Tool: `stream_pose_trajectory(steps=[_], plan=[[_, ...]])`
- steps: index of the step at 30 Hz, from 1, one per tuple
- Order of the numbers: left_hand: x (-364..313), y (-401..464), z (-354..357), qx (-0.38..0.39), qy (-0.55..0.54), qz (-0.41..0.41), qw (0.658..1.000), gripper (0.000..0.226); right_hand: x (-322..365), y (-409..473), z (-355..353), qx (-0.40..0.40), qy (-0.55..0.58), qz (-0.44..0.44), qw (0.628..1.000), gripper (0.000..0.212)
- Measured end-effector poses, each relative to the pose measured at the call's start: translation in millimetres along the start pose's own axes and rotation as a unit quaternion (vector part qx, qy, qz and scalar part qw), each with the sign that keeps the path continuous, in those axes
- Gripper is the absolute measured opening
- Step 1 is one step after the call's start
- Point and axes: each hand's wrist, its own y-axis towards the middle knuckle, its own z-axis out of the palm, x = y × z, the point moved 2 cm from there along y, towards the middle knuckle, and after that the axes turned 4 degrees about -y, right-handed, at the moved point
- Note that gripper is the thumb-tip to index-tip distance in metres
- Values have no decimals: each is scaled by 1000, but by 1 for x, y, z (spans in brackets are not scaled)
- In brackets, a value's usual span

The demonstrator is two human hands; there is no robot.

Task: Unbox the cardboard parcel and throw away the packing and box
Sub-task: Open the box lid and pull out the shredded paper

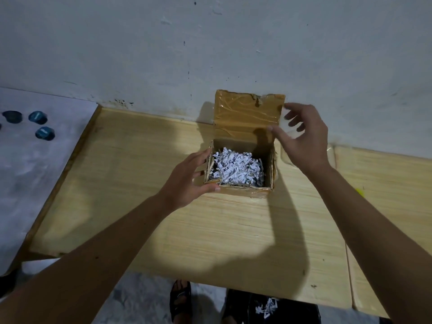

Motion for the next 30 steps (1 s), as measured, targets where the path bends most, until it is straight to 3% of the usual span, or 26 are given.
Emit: stream_pose_trajectory(steps=[3, 6, 10, 18, 30], plan=[[2, -1, 0, 2, 5, 4, 1000, 105, 13, -16, 10, 145, 48, -64, 986, 45], [4, -2, 1, 0, 10, 3, 1000, 106, 16, -27, 29, 310, 16, -72, 948, 63], [4, -2, 1, -4, 9, -2, 1000, 106, 12, -26, 49, 401, -29, -121, 908, 72], [5, -3, 3, -17, -7, -9, 1000, 105, 13, -19, 79, 459, -213, -164, 847, 91], [8, -3, 5, -25, -15, -12, 1000, 104, 28, -24, 86, 501, -262, -172, 807, 64]])
